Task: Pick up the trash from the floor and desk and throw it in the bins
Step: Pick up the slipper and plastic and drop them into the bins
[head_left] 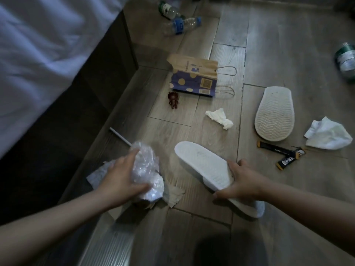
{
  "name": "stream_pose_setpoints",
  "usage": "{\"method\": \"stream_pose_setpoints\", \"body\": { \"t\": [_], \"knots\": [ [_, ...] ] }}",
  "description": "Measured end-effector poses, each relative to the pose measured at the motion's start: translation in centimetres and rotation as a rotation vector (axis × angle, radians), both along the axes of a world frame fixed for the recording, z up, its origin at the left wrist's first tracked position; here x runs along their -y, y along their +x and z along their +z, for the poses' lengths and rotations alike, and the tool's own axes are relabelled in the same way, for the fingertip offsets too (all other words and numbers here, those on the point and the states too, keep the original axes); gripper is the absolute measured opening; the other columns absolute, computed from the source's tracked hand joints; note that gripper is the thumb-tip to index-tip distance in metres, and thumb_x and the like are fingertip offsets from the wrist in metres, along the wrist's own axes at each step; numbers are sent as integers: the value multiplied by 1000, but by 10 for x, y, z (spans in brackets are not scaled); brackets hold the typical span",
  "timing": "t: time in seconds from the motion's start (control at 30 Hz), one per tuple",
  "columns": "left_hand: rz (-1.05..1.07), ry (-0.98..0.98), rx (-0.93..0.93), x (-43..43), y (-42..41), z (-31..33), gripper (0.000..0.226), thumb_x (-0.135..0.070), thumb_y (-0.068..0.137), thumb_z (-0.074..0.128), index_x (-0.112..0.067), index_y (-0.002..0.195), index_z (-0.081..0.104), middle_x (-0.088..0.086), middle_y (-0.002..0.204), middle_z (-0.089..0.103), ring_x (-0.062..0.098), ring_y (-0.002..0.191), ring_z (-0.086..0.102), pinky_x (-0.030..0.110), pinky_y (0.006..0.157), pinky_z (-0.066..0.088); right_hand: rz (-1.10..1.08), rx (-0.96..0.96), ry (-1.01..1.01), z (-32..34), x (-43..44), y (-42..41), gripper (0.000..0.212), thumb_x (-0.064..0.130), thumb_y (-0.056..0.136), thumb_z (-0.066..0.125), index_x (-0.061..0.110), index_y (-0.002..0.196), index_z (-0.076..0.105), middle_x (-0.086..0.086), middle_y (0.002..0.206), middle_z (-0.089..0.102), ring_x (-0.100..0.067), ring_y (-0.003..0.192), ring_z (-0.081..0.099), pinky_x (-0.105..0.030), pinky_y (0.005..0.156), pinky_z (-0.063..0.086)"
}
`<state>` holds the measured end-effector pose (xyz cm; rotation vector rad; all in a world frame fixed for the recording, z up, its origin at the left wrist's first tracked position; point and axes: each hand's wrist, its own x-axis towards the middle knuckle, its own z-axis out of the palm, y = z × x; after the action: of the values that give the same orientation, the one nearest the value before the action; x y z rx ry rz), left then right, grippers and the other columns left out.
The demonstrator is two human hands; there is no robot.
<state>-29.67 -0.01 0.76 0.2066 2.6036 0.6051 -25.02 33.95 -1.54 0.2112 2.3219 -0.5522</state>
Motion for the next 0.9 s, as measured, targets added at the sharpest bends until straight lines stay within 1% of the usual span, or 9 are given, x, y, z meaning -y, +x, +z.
{"method": "stream_pose_setpoints", "body": {
  "t": [0.1,0.17,0.23,0.33,0.47,0.53,0.67,0.8,0.9],
  "knots": [
    [57,-72,124,3,10,-23,110,-65,57,76,-35,147,19,3,140,28,26,131,34,37,108,35,29,-14,17,-1,5,-1,130,83,41,67,33,147,11,0,125,28,-19,114,37,-32,93,43],
    [61,-64,117,0,11,-31,109,-64,54,78,-37,144,24,-1,133,26,26,127,36,34,106,36,41,-3,16,-1,8,0,129,82,43,68,35,147,9,0,131,28,-20,118,36,-33,93,43],
    [57,-82,100,-4,11,-35,107,-62,53,80,-37,143,26,-1,132,26,28,125,35,34,104,35,41,9,11,-1,9,2,130,83,41,67,35,147,8,-1,134,26,-21,121,35,-35,96,43],
    [63,-125,78,-8,12,-38,103,-61,56,78,-37,141,27,2,132,28,29,124,32,34,100,35,30,16,-4,1,10,6,130,84,39,67,37,146,9,0,131,27,-21,120,36,-36,98,43],
    [42,-169,71,-10,12,-38,100,-57,59,78,-31,141,28,8,130,36,31,123,36,33,99,34,20,3,13,2,10,9,131,85,37,66,33,146,15,3,121,27,-20,117,38,-34,98,43],
    [43,-151,60,-10,11,-36,96,-54,59,79,-31,139,32,9,128,40,31,121,40,32,98,35,16,5,16,3,10,10,131,83,39,68,33,146,13,2,122,27,-20,117,38,-35,98,43],
    [49,-38,45,-5,8,-29,85,-48,58,83,-26,130,44,6,120,53,24,109,53,35,93,45,14,-10,12,7,10,9,127,81,42,70,33,146,15,5,113,25,-17,110,38,-32,94,43],
    [86,129,-49,-8,4,-18,71,-37,61,85,-24,122,49,-4,106,64,13,95,58,27,79,45,6,-4,-17,11,9,6,123,78,47,72,35,146,13,5,115,24,-15,106,35,-32,92,44],
    [-6,63,-70,-12,0,-14,70,-40,65,81,-23,124,48,-1,109,65,18,100,61,32,84,50,-12,4,-24,15,8,6,121,75,49,74,34,146,15,3,119,27,-16,108,37,-34,93,45]
  ]
}}
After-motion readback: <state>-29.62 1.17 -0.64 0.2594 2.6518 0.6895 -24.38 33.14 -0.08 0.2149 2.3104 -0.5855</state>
